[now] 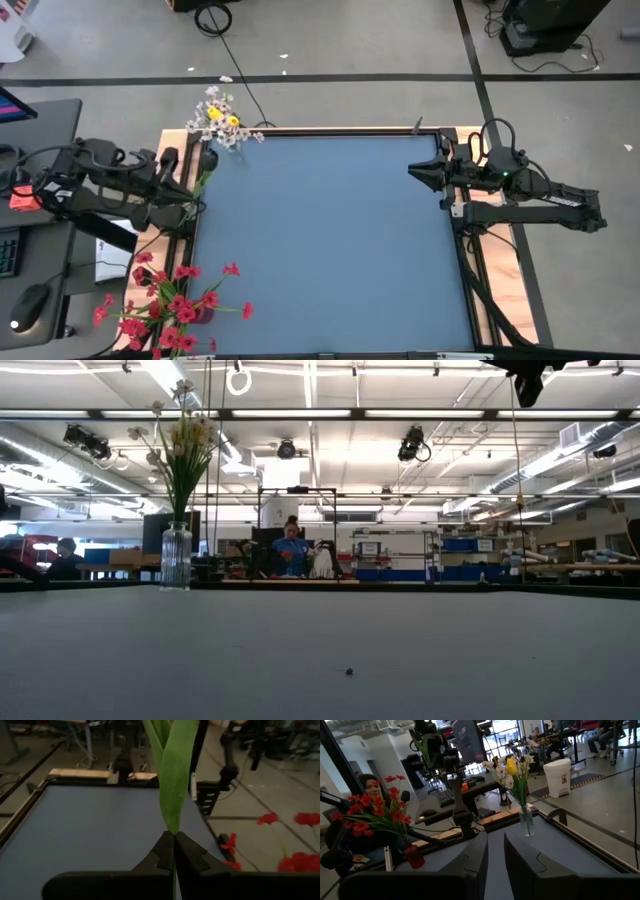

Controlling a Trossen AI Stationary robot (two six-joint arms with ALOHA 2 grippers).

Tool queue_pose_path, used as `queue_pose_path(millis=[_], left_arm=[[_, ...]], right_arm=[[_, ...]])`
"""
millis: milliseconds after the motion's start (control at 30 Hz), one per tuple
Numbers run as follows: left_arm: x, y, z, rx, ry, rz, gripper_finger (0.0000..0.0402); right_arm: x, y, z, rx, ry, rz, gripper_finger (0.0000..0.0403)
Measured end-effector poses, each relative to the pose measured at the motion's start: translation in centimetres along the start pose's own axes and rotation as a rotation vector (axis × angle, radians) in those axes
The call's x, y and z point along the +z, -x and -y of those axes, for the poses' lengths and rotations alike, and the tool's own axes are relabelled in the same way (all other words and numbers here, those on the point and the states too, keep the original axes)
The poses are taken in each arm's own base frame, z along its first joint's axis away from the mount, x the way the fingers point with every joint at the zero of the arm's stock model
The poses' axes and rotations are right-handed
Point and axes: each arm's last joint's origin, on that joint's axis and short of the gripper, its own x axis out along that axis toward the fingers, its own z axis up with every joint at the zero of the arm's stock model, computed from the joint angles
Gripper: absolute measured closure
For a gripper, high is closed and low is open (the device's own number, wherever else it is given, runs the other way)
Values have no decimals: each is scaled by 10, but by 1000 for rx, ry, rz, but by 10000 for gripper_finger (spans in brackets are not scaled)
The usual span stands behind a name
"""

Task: Sort flowers into vase by color
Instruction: Put the black flower into the red vase

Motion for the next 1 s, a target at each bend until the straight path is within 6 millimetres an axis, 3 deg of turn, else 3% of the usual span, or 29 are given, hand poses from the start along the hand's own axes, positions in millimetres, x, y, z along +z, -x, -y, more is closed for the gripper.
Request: queue_pose_path(millis=[533,1000], left_arm=[[-72,-23,-1,-370,11,111,393],[-93,-40,4,-858,60,398,393]], right_arm=[[0,0,0,0,0,0,330],[0,0,0,0,0,0,330]])
